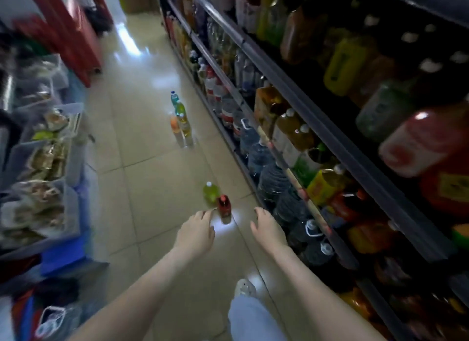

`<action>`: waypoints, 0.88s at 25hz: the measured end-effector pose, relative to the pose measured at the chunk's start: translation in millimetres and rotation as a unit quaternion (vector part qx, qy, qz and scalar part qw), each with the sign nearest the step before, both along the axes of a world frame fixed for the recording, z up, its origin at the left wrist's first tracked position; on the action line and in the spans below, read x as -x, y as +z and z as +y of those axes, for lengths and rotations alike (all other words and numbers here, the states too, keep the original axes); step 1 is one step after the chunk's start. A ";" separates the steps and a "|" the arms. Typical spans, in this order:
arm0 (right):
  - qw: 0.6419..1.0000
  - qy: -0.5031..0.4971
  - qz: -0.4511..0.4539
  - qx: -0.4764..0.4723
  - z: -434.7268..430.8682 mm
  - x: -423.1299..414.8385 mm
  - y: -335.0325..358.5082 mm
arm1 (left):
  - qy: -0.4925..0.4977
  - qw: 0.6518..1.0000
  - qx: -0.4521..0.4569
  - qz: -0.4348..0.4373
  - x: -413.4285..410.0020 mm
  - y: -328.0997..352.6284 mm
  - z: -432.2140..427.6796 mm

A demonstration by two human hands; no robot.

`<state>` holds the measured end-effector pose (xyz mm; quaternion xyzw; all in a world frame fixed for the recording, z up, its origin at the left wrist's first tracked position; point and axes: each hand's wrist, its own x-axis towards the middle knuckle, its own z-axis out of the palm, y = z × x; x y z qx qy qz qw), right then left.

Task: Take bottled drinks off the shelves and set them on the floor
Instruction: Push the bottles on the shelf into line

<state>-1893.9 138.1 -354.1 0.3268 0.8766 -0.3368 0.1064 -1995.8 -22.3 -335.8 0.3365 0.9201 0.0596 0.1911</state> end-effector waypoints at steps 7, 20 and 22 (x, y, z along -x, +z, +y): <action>0.992 -0.045 -0.088 0.079 42.2 152.6 -89.3 | 0.095 0.990 -0.008 -0.103 150.4 -84.8 27.0; 0.970 -0.074 -0.232 0.003 49.3 342.9 -465.1 | 0.071 0.973 0.032 -0.219 340.7 -415.8 80.4; 0.961 -0.007 -0.277 -0.022 56.8 349.2 -516.6 | 0.054 0.970 0.028 -0.237 342.1 -455.1 88.1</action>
